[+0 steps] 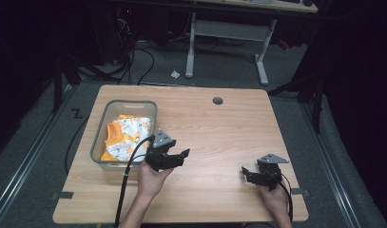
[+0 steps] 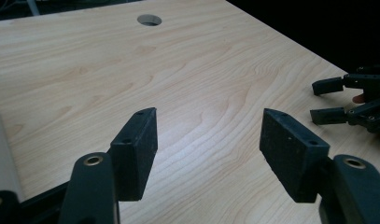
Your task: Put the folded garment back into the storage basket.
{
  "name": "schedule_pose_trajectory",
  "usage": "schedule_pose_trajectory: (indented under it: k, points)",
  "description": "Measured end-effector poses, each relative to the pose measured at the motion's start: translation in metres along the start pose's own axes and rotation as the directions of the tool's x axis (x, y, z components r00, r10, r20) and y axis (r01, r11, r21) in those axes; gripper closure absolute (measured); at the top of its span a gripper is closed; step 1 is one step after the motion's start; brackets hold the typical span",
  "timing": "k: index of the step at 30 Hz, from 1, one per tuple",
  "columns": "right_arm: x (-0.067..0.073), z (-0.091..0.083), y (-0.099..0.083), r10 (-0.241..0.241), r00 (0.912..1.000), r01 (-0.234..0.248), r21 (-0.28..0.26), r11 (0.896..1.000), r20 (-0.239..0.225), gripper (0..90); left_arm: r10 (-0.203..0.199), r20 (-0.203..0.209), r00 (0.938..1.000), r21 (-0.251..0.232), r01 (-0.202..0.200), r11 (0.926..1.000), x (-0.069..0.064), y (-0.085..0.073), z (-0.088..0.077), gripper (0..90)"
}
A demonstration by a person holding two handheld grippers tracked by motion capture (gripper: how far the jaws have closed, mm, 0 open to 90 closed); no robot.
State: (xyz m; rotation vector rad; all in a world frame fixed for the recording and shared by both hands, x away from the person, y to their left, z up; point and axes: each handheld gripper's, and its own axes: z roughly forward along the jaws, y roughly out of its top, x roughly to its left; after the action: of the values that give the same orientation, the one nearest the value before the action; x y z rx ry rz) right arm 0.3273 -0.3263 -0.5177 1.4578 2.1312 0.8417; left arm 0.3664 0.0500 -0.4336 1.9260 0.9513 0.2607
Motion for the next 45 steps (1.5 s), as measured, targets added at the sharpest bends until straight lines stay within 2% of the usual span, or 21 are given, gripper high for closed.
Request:
schedule_pose_trajectory:
  k: [11,25,34,40,45]
  points:
    - [0.0,0.0,0.0,0.002,1.0,-0.002,0.001,1.0,0.0,25.1,-0.01,0.01,0.9999,0.016,0.009,0.9998,-0.003,-0.008,0.008,37.6]
    - [0.0,0.0,0.0,0.001,1.0,-0.001,0.0,1.0,0.0,25.1,-0.02,0.035,0.9992,0.073,0.017,0.9972,-0.003,-0.017,0.023,37.7]
    - [0.0,0.0,0.0,0.001,1.0,-0.001,0.001,1.0,0.0,25.1,-0.003,0.029,0.9996,0.101,0.0,0.9949,-0.007,-0.022,0.03,37.8]
    - [0.0,0.0,0.0,0.001,1.0,-0.001,0.001,1.0,0.0,25.0,-0.014,0.031,0.9994,0.117,0.01,0.993,-0.007,-0.029,0.034,37.8]
    - [0.0,0.0,0.0,0.002,1.0,-0.002,0.001,1.0,0.0,25.0,-0.008,0.014,0.9999,0.134,0.006,0.9909,-0.007,-0.033,0.037,37.8]
